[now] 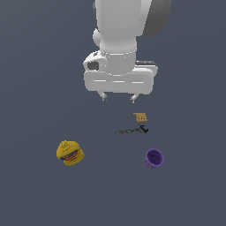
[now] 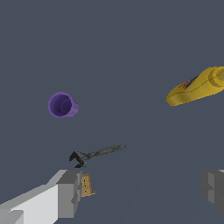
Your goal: Pick up a designated object from a clutter of objects.
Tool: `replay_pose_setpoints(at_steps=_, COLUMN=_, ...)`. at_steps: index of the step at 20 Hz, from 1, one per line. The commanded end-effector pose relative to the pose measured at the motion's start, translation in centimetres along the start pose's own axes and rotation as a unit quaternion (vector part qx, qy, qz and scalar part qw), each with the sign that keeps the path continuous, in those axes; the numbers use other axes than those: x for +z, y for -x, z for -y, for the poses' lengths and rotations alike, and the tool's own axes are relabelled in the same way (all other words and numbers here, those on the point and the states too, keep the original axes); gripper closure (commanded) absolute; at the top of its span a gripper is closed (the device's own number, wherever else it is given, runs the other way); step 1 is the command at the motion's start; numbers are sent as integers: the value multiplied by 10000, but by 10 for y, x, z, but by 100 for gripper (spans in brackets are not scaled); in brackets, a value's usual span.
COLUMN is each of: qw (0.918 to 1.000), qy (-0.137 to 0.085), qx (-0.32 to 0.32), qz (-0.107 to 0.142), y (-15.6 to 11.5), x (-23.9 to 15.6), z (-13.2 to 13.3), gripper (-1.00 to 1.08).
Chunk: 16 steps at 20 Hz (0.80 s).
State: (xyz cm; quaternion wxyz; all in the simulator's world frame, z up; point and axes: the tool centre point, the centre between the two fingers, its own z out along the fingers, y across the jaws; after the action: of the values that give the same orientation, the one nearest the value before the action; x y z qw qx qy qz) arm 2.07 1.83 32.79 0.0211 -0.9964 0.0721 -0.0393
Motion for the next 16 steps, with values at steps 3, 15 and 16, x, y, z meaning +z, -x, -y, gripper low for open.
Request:
replay_pose_setpoints(at_steps=3, qw=9991, qy=-15, qx=413, qz=33, y=1, x=18, z=7, gripper=-92)
replay_pose_setpoints(at_steps=15, qw=9839, qy=-18, qx=1782, qz=139, y=11, x=77, z=28, gripper=-92)
replay_pose_setpoints(at_steps=16, qw=9817, qy=-15, qx=1896, qz=147, y=12, x=81, z=30, gripper=-92)
